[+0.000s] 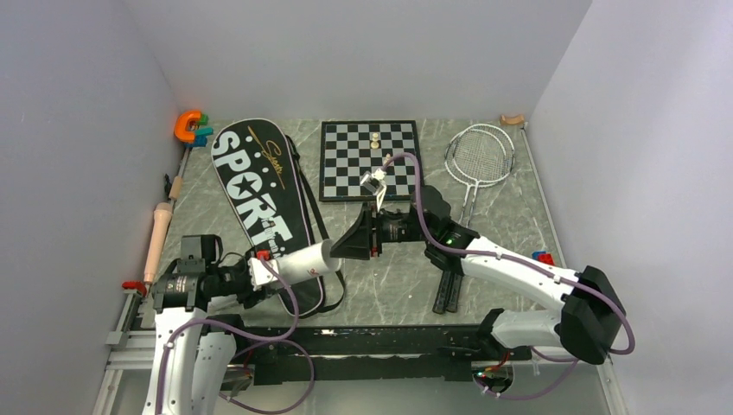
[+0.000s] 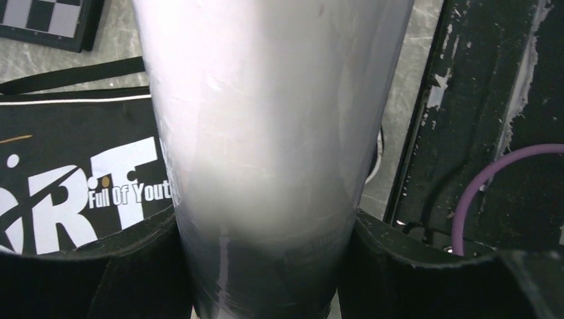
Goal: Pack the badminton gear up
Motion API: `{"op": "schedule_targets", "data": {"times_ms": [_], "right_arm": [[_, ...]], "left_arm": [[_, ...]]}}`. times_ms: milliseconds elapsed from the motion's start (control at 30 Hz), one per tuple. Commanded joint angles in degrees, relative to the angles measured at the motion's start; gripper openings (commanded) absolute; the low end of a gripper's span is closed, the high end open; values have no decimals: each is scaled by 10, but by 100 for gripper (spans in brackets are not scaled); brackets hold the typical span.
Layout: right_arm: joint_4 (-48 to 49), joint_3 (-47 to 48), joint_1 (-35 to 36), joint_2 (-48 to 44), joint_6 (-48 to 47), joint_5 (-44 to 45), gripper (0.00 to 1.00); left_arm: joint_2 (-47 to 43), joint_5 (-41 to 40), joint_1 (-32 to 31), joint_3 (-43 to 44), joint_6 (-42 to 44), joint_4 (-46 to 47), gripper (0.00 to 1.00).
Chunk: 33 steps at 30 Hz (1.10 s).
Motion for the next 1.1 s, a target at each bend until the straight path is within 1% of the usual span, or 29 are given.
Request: {"op": "schedule_targets", "data": {"times_ms": [0, 33, 100, 167, 233, 300, 400, 467, 567, 667, 867, 967, 1067], "right_arm": [[-121, 36, -30, -48, -52, 82, 40], [-152, 46, -42, -62, -62, 98, 43], [-207, 61, -73, -88, -76, 129, 51], [-251, 73, -95, -109, -88, 163, 62], [-281, 84, -113, -120, -99, 180, 65], [-301, 87, -127, -125, -103, 188, 66], [-328, 84, -136, -128, -104, 212, 66], [-344, 78, -140, -130, -101, 224, 67], [-364, 68, -143, -130, -98, 233, 67], [-369, 53, -142, -135, -92, 242, 67], [-378, 31, -142, -154, -86, 248, 67], [-386, 25, -142, -162, -86, 251, 67], [-390, 20, -142, -164, -83, 256, 67]], "left_arm": [[8, 38, -3, 26, -95, 113, 53], [12, 19, -3, 24, -137, 144, 54], [33, -45, -3, 23, -220, 214, 56], [67, -117, -2, 36, -258, 240, 55], [113, -184, 0, 56, -293, 255, 55], [162, -220, 19, 82, -306, 249, 54], [227, -243, 89, 114, -353, 262, 55], [267, -273, 134, 132, -382, 272, 56], [322, -311, 195, 148, -413, 277, 56], [366, -335, 235, 149, -444, 291, 56], [420, -401, 263, 111, -476, 352, 57], [435, -421, 267, 86, -478, 386, 62], [467, -433, 267, 82, -484, 402, 66]]}}
